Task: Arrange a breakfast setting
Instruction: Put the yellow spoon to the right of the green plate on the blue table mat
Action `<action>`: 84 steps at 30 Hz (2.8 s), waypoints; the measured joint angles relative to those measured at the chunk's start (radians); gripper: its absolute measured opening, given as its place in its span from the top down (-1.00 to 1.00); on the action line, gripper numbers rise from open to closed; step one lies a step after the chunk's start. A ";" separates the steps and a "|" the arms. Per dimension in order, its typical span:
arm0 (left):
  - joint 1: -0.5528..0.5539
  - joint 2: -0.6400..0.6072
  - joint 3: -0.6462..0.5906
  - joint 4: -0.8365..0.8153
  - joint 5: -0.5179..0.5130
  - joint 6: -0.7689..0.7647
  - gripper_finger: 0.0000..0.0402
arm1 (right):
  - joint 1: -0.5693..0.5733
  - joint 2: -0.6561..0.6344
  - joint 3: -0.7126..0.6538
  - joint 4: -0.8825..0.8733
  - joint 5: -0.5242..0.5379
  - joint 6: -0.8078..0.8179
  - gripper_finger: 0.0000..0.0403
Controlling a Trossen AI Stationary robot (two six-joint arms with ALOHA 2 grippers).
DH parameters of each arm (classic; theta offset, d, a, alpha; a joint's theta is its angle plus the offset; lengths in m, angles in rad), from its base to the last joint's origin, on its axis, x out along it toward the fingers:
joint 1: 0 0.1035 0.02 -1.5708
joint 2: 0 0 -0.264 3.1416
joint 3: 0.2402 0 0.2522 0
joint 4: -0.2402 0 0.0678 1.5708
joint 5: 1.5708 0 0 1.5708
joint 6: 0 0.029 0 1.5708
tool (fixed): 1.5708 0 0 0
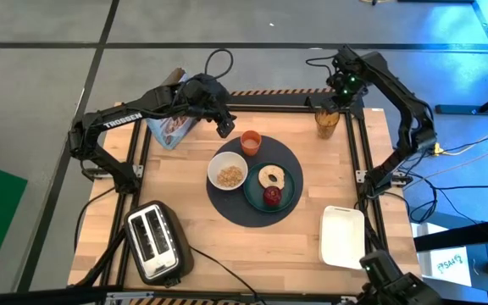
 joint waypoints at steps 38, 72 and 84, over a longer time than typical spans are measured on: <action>-0.030 0.000 0.000 -0.002 0.000 -0.009 0.09 | 0.001 -0.010 -0.086 0.211 -0.126 0.079 0.71; -0.026 0.009 0.000 0.290 0.045 0.104 0.07 | 0.001 -0.032 0.342 -0.146 -0.145 0.033 0.95; -0.016 0.215 0.000 0.663 0.210 0.101 0.06 | 0.091 -0.182 0.422 -0.081 -0.338 0.118 0.93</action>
